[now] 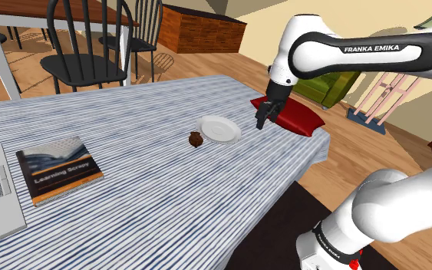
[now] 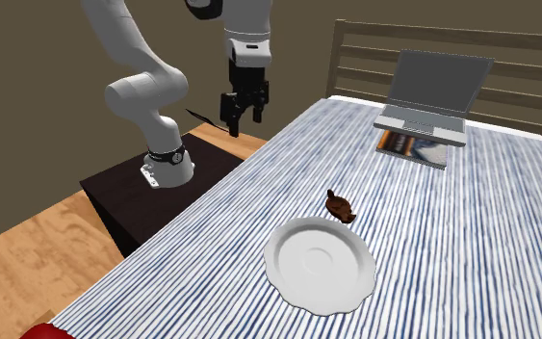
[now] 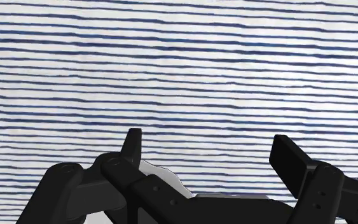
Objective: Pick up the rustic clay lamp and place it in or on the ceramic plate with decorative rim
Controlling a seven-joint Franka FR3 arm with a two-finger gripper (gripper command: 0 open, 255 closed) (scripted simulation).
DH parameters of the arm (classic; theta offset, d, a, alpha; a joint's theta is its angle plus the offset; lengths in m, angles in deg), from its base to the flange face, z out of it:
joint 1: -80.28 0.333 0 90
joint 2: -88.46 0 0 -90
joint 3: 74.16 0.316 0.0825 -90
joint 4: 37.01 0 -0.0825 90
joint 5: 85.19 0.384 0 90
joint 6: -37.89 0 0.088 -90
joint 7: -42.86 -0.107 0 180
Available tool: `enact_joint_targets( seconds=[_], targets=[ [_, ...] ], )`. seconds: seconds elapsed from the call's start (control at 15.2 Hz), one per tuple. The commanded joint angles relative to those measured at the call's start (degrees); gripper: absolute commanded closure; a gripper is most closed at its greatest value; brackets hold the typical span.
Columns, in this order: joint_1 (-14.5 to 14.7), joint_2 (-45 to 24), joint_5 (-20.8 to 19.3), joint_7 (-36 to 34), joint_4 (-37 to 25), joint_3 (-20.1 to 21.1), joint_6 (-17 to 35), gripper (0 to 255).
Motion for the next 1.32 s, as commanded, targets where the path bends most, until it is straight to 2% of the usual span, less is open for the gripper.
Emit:
enact_joint_targets(
  seconds=[0.0, 0.66, 1.25],
  targets=[
    [0.2, -3.9, 0.5, -1.2, -0.8, 0.5, 3.6, 0],
    [1.4, -24.9, 1.5, -7.7, -10.6, 3.4, 16.5, 0],
    [3.2, -44.3, 0.3, -13.1, -25.8, 4.2, 22.2, 0]
  ],
)
